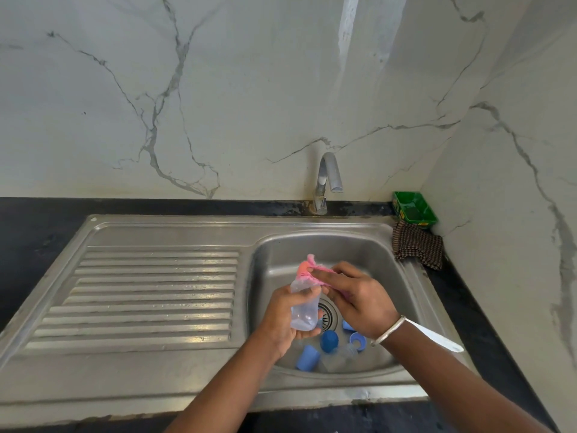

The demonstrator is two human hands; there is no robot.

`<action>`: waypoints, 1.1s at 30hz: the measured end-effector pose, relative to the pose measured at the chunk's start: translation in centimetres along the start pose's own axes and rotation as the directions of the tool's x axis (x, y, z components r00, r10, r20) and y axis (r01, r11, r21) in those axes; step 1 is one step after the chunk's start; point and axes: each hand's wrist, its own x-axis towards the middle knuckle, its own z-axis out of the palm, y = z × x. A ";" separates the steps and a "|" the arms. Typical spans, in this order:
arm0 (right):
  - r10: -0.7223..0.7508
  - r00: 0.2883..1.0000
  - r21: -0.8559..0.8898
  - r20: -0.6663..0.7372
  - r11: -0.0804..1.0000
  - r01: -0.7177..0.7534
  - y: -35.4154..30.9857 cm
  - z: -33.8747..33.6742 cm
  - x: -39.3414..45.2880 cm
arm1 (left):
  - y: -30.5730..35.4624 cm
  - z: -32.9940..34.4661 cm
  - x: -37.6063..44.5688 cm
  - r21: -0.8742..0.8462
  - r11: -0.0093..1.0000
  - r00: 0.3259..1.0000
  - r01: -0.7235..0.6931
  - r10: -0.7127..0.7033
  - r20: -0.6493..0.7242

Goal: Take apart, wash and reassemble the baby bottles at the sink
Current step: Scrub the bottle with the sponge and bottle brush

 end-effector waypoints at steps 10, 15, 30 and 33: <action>0.047 0.998 0.157 -0.051 0.987 -0.039 1.1 0.3 -1.9 | -0.3 -0.5 -0.1 -0.316 0.947 0.997 0.061 -0.041 0.069; 0.094 0.993 0.176 -0.068 0.981 -0.081 1.0 0.3 -2.4 | -0.3 -0.8 -0.1 -0.268 0.962 0.997 0.054 -0.039 0.060; 0.134 0.990 0.310 -0.050 0.944 -0.112 -0.1 0.2 -2.1 | 0.3 0.0 -0.9 -0.183 0.983 0.981 -0.029 0.064 0.184; 0.219 0.976 0.389 -0.015 0.900 -0.196 -0.3 0.2 -2.5 | 0.7 0.1 -1.0 -0.066 0.993 0.972 -0.095 0.107 0.210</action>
